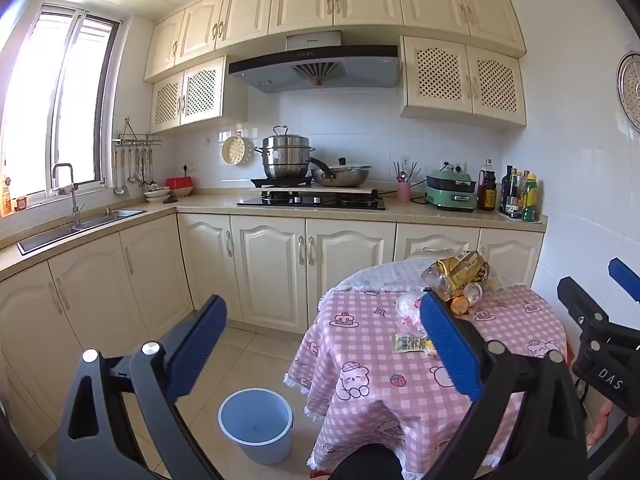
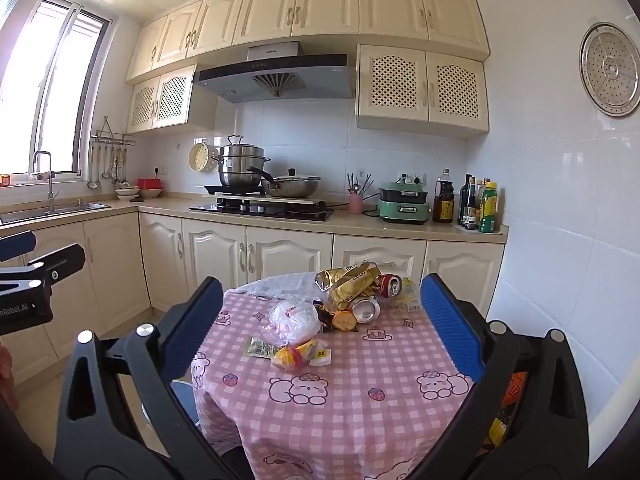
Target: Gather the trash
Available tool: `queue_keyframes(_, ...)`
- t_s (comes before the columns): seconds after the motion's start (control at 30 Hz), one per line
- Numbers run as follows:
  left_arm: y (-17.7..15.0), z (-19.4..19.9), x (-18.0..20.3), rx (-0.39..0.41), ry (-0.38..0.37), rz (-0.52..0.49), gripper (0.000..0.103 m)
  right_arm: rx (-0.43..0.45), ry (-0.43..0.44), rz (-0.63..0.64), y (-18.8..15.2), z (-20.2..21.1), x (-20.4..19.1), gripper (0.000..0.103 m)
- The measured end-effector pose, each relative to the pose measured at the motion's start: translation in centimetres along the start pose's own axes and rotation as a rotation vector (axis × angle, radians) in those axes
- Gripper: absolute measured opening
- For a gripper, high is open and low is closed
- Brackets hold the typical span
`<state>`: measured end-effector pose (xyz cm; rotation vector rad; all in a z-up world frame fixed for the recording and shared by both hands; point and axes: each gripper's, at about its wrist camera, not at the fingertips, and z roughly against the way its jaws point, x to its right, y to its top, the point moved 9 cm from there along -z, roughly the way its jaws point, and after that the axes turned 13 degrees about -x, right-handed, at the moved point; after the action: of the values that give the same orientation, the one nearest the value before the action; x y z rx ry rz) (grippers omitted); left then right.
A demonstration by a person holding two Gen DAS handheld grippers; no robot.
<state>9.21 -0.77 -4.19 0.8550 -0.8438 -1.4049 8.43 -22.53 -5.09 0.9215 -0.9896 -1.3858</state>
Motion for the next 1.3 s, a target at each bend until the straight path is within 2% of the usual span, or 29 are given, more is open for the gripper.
queue_keyframes(1.3, 0.20, -0.28, 0.24, -0.010, 0.000, -0.008, 0.095, -0.009, 0.006, 0.003, -0.73, -0.65, -0.11, 0.097)
